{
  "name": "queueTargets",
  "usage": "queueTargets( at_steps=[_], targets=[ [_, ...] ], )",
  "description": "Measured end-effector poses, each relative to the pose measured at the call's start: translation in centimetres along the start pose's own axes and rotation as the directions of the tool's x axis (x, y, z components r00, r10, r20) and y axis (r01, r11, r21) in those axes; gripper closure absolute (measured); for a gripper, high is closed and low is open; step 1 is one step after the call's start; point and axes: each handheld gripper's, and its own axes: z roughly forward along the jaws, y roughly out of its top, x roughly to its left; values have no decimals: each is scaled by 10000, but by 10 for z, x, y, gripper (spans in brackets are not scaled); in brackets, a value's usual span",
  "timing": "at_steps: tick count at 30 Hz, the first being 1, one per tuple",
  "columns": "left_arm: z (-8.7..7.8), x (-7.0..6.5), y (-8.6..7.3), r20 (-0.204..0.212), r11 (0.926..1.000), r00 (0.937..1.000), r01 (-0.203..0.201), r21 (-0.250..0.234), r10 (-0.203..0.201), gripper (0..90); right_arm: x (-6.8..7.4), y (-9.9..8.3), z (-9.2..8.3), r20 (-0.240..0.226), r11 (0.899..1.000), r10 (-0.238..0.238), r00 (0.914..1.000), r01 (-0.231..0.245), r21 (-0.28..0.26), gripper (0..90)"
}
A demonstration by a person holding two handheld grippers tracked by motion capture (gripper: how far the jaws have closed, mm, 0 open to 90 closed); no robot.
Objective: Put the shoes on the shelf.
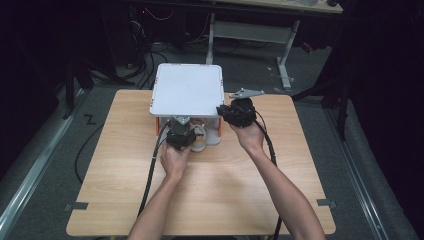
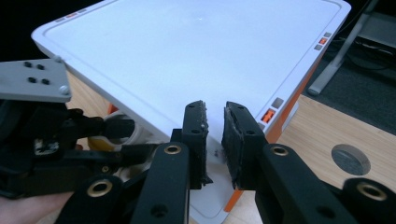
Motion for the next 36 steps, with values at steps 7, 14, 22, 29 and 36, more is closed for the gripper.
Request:
queueTargets(
  at_steps=[7,14,22,29,36],
  targets=[
    [-1,0,1,368,9999,9992,163,-4,-163,374,2,4,11,230,9998,-162,9996,160,106,806],
    [-3,-2,1,480,9995,9984,308,106,-313,279,2,4,11,254,9997,-214,9994,211,124,818],
    [-4,0,2,876,9988,9952,420,239,-440,250,1,3,11,230,9995,-303,9993,301,83,820],
    [-10,3,4,1137,9967,9914,590,556,-651,244,2,3,11,266,9993,-374,9989,372,89,820],
    [-8,6,5,1289,9937,9870,869,702,-955,218,2,3,11,292,9992,-402,9988,399,93,819]
  ],
)
